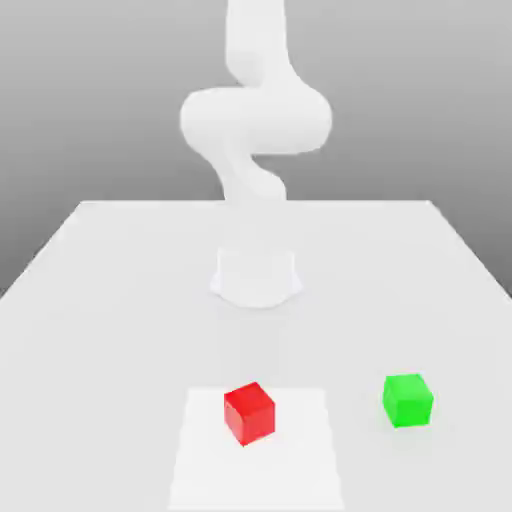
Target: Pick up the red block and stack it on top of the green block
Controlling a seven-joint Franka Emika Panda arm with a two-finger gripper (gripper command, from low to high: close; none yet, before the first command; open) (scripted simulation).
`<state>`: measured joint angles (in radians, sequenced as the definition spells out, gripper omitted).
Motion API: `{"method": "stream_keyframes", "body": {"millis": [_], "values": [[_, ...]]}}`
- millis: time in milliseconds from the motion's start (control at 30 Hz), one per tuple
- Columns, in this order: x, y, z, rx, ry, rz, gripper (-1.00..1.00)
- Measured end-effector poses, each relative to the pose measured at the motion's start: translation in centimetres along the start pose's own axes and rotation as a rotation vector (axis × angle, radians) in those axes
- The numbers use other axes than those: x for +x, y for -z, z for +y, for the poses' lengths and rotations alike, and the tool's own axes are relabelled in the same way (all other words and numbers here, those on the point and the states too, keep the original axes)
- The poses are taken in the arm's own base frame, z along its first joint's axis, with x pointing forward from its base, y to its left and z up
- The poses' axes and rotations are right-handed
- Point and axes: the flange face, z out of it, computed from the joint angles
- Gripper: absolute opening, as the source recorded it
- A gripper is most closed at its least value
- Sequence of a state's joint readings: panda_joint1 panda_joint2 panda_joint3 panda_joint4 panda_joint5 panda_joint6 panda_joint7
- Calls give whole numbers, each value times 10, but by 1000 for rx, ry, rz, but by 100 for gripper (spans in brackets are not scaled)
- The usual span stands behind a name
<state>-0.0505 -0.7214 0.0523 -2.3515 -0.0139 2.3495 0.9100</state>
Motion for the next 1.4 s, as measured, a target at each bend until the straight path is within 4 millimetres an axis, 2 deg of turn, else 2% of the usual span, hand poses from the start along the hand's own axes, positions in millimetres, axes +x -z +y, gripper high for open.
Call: {"method": "stream_keyframes", "body": {"millis": [133, 300, 400, 533, 633, 667, 1000, 1033, 1267, 1400], "values": [[-25, -103, 21, -161, -164, -39, 0], [-63, -211, 76, -346, -378, -87, 0], [-92, -263, 119, -455, -514, -117, 0], [-137, -311, 178, -589, -696, -158, 0], [-175, -333, 218, -684, -833, -192, 0], [-183, -338, 226, -699, -858, -197, 0], [-214, -385, 260, -714, -885, -200, 0], [-216, -388, 263, -716, -884, -201, -100], [-216, -388, 263, -714, -884, -200, -100], [-205, -373, 249, -708, -888, -199, -100]]}}
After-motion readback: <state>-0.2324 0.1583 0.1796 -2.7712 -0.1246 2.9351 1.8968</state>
